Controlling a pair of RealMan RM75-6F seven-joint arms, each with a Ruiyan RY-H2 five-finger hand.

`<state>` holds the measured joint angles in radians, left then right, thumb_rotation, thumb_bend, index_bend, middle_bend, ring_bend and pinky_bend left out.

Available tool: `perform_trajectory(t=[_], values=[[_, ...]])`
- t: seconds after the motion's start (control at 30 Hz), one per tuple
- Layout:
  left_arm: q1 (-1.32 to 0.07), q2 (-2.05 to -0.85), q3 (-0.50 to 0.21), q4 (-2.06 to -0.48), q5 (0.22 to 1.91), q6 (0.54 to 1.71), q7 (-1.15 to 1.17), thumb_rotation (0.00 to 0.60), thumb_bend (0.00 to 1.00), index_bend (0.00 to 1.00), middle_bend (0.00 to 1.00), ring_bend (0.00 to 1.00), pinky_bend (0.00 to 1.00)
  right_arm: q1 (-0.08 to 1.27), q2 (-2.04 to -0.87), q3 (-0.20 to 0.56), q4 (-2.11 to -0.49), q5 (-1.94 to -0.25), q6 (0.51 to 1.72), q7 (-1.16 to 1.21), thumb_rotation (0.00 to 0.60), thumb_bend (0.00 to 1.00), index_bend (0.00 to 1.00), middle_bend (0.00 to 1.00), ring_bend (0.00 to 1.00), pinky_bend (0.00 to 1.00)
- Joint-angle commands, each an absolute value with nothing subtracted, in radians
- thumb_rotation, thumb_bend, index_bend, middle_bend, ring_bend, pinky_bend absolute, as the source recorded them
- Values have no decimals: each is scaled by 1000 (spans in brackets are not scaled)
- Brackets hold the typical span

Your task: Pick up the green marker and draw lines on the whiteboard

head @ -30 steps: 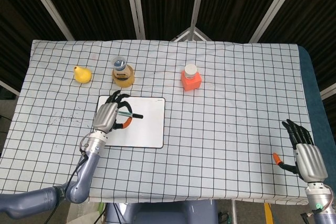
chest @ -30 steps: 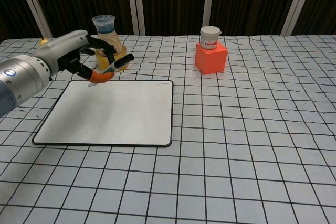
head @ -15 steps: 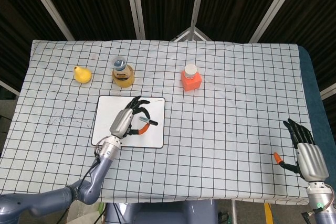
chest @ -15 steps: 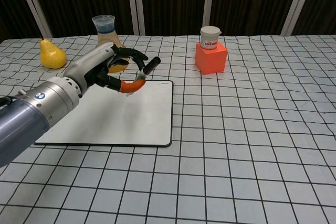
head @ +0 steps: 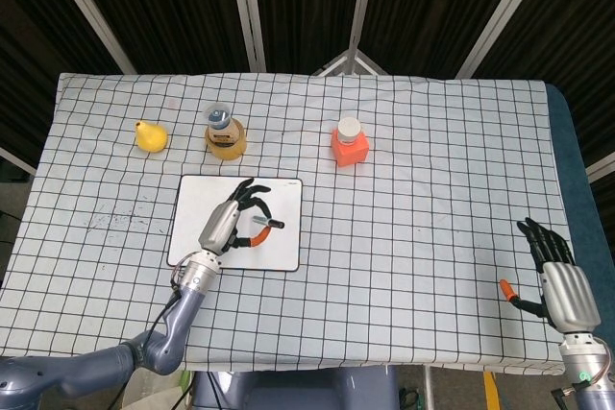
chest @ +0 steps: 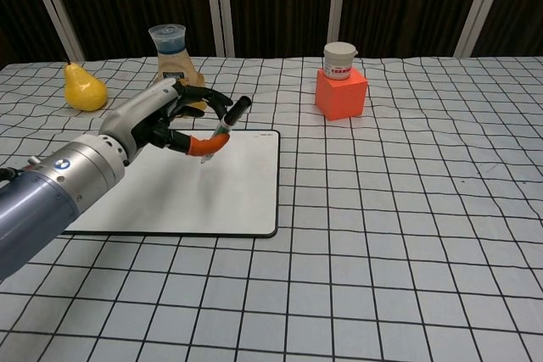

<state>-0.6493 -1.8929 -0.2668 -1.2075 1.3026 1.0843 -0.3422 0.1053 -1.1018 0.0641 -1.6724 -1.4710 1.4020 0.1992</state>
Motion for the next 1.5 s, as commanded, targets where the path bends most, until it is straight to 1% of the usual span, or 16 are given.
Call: perform_trajectory(t=[0.03,0.7,0.97,1.17,1.33,1.5], values=[[-648,-1889,-268,-1202,1298,1080,-343,600,578,660,193,43,125,105,-1102,64,-1673,-1471,1401,200,600,324,0,0,0,0],[-659,-1889,-270,-1162,1280,1046,-341,600,577,661,195,43,125,104,-1100,62,-1676,-1469,1399,201,600,325,0,0,0,0],[-669,-1872,-278,-1105,1257,1005,-337,600,578,661,196,43,125,102,-1098,59,-1677,-1471,1400,203,600,324,0,0,0,0],[-669,-1858,-283,-1032,1243,978,-366,600,577,662,197,43,125,102,-1101,62,-1679,-1463,1399,201,600,324,0,0,0,0],[-672,-1840,-303,-963,1248,989,-408,600,577,664,197,43,125,104,-1102,65,-1680,-1458,1397,197,600,324,0,0,0,0],[-675,-1813,-339,-955,1250,1022,-454,600,577,664,198,43,125,104,-1104,65,-1681,-1459,1396,193,600,324,0,0,0,0]])
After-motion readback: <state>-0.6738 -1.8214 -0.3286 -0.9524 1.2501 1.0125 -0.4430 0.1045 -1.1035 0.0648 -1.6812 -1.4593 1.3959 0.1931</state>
